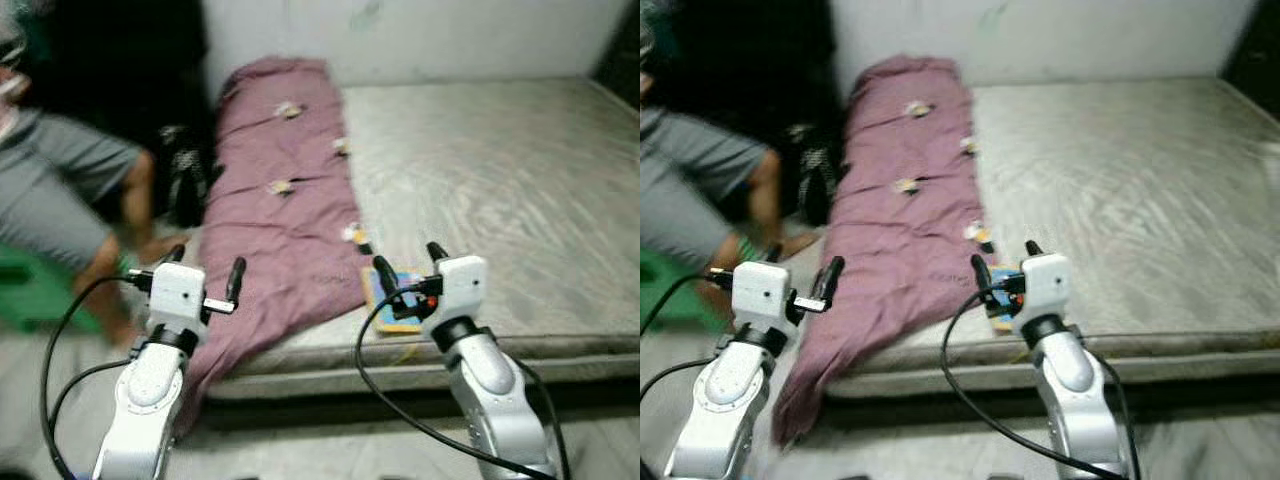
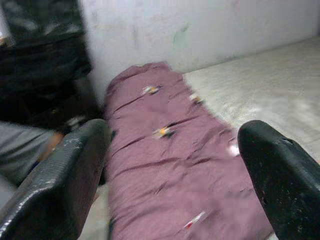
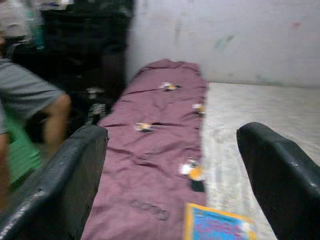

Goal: Clean up the room

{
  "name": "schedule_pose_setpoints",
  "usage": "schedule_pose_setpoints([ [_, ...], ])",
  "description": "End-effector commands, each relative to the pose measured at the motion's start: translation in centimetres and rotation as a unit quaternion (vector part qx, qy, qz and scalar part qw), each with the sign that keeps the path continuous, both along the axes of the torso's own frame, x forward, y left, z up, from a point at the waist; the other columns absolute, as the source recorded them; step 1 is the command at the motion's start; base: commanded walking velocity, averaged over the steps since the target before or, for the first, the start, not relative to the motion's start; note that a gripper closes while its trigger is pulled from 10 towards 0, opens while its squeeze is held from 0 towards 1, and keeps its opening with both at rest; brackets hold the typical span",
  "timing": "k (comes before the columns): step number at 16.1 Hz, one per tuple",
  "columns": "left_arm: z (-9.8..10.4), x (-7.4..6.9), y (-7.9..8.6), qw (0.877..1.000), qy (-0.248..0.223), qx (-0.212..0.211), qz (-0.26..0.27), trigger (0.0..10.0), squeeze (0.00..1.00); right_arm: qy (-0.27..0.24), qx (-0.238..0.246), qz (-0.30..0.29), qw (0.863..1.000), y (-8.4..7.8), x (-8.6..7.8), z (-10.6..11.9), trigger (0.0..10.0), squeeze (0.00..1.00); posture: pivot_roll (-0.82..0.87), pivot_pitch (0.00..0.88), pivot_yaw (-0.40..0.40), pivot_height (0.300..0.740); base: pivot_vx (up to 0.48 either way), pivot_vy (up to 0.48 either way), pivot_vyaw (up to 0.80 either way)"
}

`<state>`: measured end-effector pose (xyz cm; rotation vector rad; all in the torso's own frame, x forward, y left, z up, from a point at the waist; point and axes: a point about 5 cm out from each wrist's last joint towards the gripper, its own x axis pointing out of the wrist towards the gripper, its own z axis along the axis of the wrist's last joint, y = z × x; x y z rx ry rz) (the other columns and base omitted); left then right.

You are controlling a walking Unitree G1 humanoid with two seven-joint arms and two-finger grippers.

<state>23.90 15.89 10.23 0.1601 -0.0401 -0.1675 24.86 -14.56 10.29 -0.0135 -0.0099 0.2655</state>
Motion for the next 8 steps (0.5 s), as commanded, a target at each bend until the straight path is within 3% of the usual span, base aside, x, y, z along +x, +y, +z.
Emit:
schedule_pose_setpoints([
  [1,0.15,0.16,-0.64,1.0,-0.001,-0.003,-0.017,10.0,0.0,-0.002,-0.007,-0.012,1.0,-0.62,0.15,0.11,10.0,0.0,-0.01,0.0,0.031,0.74,0.375,0.0,0.0],
  [6,0.65,0.82,-0.32,1.0,-0.006,0.001,-0.03,10.0,0.0,-0.002,-0.012,-0.019,1.0,-0.22,0.31,-0.14,10.0,0.0,-0.02,0.0,0.044,0.74,0.336,0.0,0.0],
  [8,0.45,0.8,-0.32,1.0,-0.007,0.016,-0.018,10.0,0.0,-0.001,-0.004,-0.027,1.0,-0.4,0.26,-0.2,10.0,0.0,-0.02,0.0,0.051,0.74,0.133,0.0,0.0],
])
